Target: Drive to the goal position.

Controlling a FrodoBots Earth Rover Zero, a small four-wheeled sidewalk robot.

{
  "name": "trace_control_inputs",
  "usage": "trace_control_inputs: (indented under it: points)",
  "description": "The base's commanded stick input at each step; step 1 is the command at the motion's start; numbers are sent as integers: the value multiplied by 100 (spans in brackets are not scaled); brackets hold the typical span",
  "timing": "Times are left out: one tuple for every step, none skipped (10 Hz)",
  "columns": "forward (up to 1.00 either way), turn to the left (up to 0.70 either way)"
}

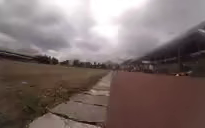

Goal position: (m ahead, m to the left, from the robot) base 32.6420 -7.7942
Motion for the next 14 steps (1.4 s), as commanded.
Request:
trace_control_inputs:
  points:
    - [100, -27]
    - [100, -27]
    - [100, -27]
    - [100, -27]
    - [100, -22]
    - [100, -10]
    - [100, 0]
    - [100, 0]
    - [100, 0]
    - [100, 0]
    - [100, 0]
    - [100, 0]
    - [100, 0]
    - [100, 0]
